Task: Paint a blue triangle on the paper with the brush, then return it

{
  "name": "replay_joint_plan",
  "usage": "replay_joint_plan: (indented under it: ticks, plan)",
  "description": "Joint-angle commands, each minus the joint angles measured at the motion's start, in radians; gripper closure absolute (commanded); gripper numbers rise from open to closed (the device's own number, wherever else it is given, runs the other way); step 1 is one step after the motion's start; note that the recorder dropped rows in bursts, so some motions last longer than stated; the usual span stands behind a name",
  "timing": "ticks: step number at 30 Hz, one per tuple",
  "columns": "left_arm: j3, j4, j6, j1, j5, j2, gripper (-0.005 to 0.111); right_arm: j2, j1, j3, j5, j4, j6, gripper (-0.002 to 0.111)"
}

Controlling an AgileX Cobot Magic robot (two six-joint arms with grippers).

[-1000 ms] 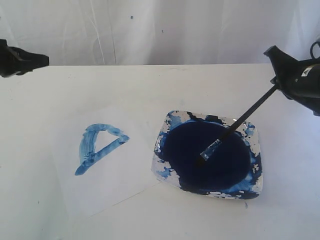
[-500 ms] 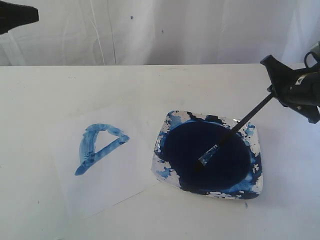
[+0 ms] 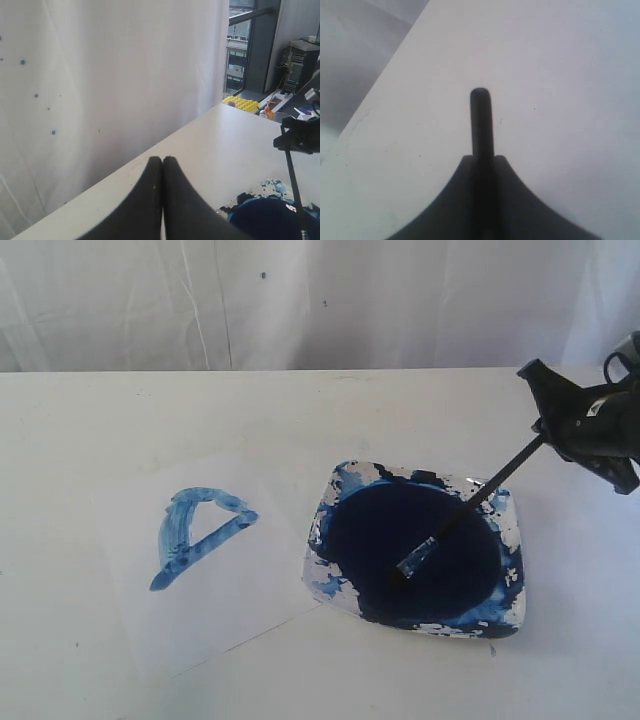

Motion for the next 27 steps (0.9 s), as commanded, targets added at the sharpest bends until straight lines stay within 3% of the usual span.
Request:
replay_joint_plan:
  ticks: [1, 14, 17, 22, 27]
  plan:
    - [0.038, 0.008, -0.033, 0.004, 0.013, -0.087, 0.107, 0.008, -0.008, 0.005, 0.025, -0.002, -0.001, 0.108]
    - [0.272, 0.008, -0.014, 0.004, 0.094, -0.302, 0.107, 0.057, -0.008, 0.005, -0.028, -0.002, 0.022, 0.107]
    - [0.301, 0.008, -0.014, 0.004, 0.123, -0.330, 0.107, 0.057, -0.008, 0.005, -0.054, -0.002, 0.022, 0.096]
    - [0.302, 0.008, -0.017, 0.004, 0.121, -0.353, 0.107, 0.057, -0.008, 0.005, -0.056, -0.002, 0.020, 0.067]
    - [0.302, 0.008, -0.021, 0.004, 0.112, -0.353, 0.107, 0.041, -0.008, 0.005, -0.012, -0.010, 0.020, 0.064]
